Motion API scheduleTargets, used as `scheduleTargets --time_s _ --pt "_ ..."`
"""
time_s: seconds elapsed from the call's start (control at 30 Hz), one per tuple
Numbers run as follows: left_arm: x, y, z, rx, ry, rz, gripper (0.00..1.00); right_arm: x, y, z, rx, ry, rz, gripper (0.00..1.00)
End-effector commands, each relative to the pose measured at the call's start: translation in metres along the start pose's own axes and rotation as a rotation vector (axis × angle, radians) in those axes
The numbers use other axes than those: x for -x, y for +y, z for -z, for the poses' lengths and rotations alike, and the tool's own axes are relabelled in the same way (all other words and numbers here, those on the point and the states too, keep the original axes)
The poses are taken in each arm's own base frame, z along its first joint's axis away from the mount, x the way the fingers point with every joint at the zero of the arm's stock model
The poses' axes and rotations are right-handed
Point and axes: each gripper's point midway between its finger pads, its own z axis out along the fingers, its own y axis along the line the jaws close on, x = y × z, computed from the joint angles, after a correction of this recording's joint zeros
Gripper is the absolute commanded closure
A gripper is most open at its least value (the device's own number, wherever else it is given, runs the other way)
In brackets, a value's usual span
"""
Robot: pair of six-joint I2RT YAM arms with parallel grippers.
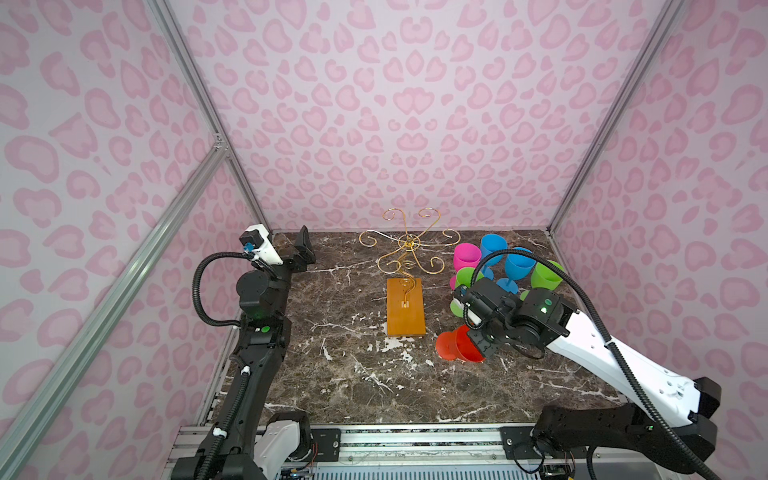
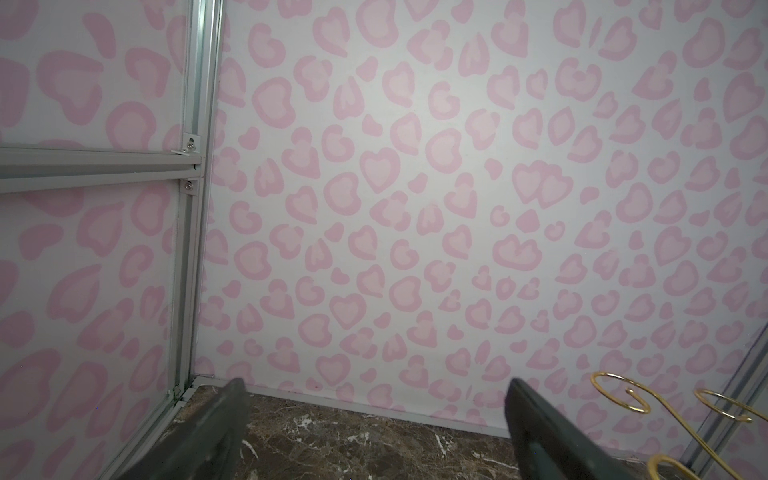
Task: Take the wine glass off the wine glass rack
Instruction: 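Lower the red glass with the right gripper toward the table beside the other glasses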
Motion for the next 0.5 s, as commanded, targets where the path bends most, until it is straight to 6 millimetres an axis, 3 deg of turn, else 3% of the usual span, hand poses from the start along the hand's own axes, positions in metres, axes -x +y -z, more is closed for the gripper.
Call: scheduleTargets --time_s 0.0,0.27,0.47 --pt "0.002 -0.001 0.001 -0.009 -0.014 -0.008 0.03 0.002 -0.007 -0.015 -0.019 0.038 -0.005 1.0" --pt "-0.002 0.003 0.003 -0.004 -0.003 -0.008 0.03 0.005 -0.007 -0.055 -0.014 0.179 0.017 1.0" --pt "-0.004 0.005 0.004 0.0 0.004 -0.013 0.03 0.008 -0.004 -0.075 0.013 0.213 0.019 1.0"
